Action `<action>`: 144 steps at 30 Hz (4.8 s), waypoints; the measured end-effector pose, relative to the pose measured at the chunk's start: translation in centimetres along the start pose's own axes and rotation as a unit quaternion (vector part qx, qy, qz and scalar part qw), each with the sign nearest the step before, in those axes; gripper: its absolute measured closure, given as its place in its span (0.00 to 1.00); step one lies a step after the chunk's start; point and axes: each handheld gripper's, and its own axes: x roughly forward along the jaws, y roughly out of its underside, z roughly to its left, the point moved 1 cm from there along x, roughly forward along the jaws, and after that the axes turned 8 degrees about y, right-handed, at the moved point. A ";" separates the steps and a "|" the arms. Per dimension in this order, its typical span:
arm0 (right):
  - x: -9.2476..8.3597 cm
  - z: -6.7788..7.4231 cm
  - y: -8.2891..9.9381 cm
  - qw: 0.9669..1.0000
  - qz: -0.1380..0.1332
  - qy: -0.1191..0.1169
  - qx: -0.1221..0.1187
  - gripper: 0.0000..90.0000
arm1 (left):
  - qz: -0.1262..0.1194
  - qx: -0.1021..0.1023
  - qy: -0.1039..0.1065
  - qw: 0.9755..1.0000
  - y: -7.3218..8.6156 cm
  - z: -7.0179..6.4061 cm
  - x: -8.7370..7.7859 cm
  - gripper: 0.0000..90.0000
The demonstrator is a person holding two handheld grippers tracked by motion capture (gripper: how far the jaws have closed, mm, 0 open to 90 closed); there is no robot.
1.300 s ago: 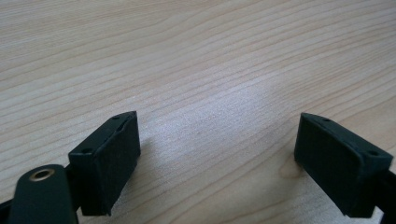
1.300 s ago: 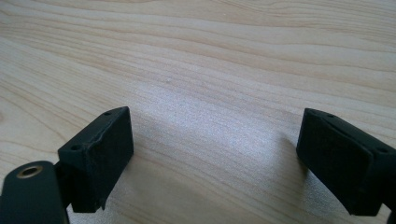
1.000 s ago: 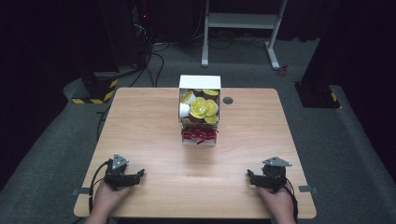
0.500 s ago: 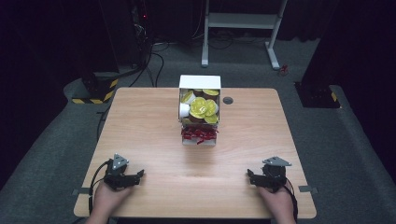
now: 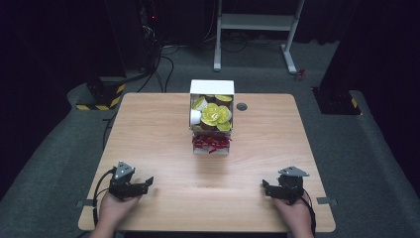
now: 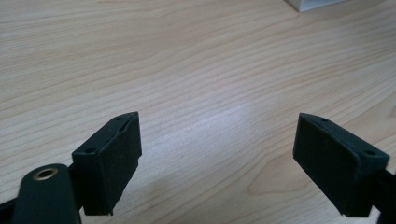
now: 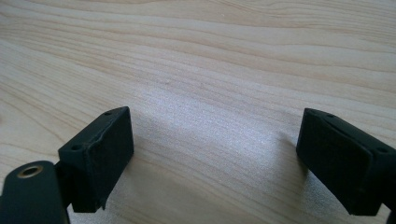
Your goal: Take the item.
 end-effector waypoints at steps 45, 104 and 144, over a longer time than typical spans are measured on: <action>-0.2 -0.1 0.2 1.000 -0.001 -0.001 -0.002 0.14 | -0.060 0.052 0.043 0.996 -9.6 -5.3 -1.2 0.21; -0.2 0.0 0.2 1.000 -0.003 -0.004 -0.005 0.17 | -0.115 0.119 0.091 0.982 -20.4 -10.8 -1.8 0.23; -0.2 0.0 0.2 1.000 -0.003 -0.005 -0.006 0.17 | -0.113 0.138 0.093 0.980 -23.8 -13.2 1.5 0.25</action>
